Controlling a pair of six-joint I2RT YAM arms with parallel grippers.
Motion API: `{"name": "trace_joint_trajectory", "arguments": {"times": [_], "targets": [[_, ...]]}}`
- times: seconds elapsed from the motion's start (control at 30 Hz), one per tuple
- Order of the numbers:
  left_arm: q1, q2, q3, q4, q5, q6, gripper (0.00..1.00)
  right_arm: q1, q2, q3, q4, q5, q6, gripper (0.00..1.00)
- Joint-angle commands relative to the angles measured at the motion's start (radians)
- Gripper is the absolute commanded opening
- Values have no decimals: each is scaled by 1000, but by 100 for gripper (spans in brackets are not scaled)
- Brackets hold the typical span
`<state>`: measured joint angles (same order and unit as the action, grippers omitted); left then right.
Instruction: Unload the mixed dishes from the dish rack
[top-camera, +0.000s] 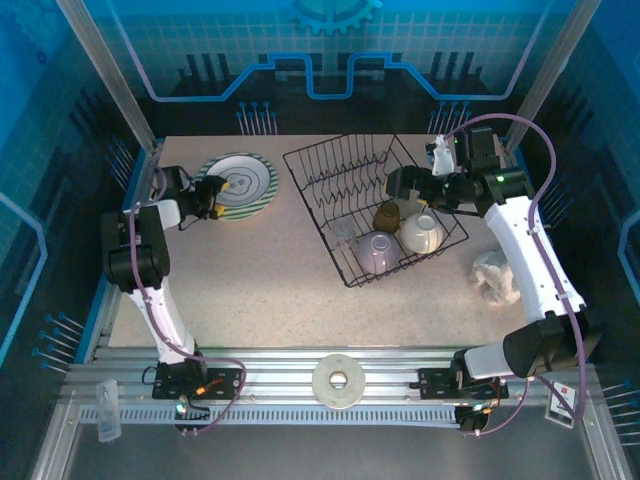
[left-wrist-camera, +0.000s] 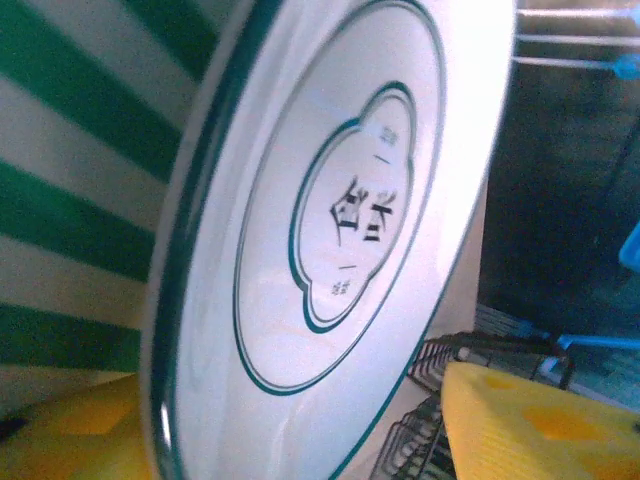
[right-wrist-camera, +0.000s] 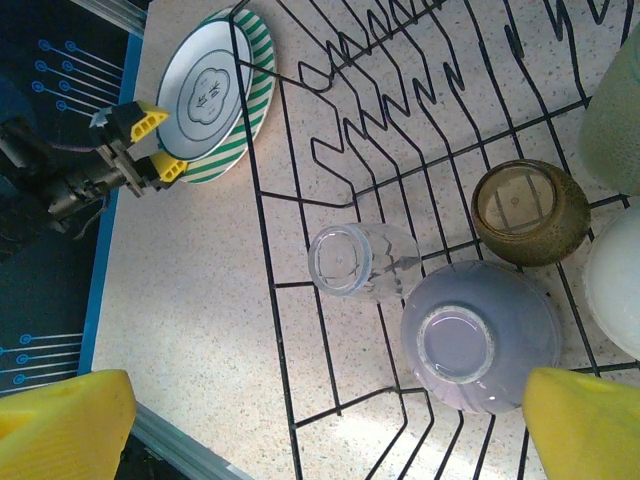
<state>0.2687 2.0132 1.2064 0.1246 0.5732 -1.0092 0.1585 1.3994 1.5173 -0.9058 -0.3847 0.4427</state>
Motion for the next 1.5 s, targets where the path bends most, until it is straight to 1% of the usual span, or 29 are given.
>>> {"name": "trace_joint_trajectory", "arguments": {"times": [0.0, 0.2, 0.3, 0.43, 0.5, 0.63, 0.83, 0.9, 0.93, 1.0, 1.03, 1.1, 1.23, 1.33, 1.4, 1.47], "targets": [[12, -66, -6, -44, 5, 33, 99, 4, -28, -7, -12, 18, -19, 100], [15, -120, -1, -137, -7, 56, 99, 4, -36, -7, -11, 44, -11, 100], [15, -152, 14, -259, -41, 85, 99, 3, -43, -13, -16, 77, 1, 100], [15, -175, 86, -522, -114, 161, 100, 3, -49, -18, -28, 158, 33, 100], [15, -182, 111, -608, -127, 191, 100, 4, -51, -22, -36, 199, 51, 100], [20, -228, 113, -678, -144, 220, 99, 8, -51, -25, -49, 276, 83, 100], [23, -328, 134, -810, -227, 293, 99, 26, -58, -33, -44, 385, 123, 100], [22, -386, 111, -805, -213, 285, 99, 34, -51, -31, -39, 412, 129, 100], [18, -428, 90, -788, -186, 262, 99, 37, -43, -30, -37, 426, 132, 100], [-17, -509, 43, -731, -128, 221, 99, 42, -25, -25, -34, 456, 141, 100], [-51, -548, 36, -715, -116, 220, 99, 45, -13, -25, -27, 470, 142, 100], [-133, -607, 36, -680, -77, 234, 99, 46, 12, -27, -15, 500, 151, 100], [-346, -701, 12, -574, -8, 236, 99, 55, 87, -13, 11, 527, 171, 100], [-475, -743, -34, -514, 12, 226, 99, 67, 163, 27, 15, 553, 187, 98], [-527, -777, -84, -475, 4, 224, 99, 75, 218, 65, 12, 578, 196, 98], [-547, -811, -131, -442, 8, 196, 99, 77, 275, 107, 12, 588, 203, 97]]}}
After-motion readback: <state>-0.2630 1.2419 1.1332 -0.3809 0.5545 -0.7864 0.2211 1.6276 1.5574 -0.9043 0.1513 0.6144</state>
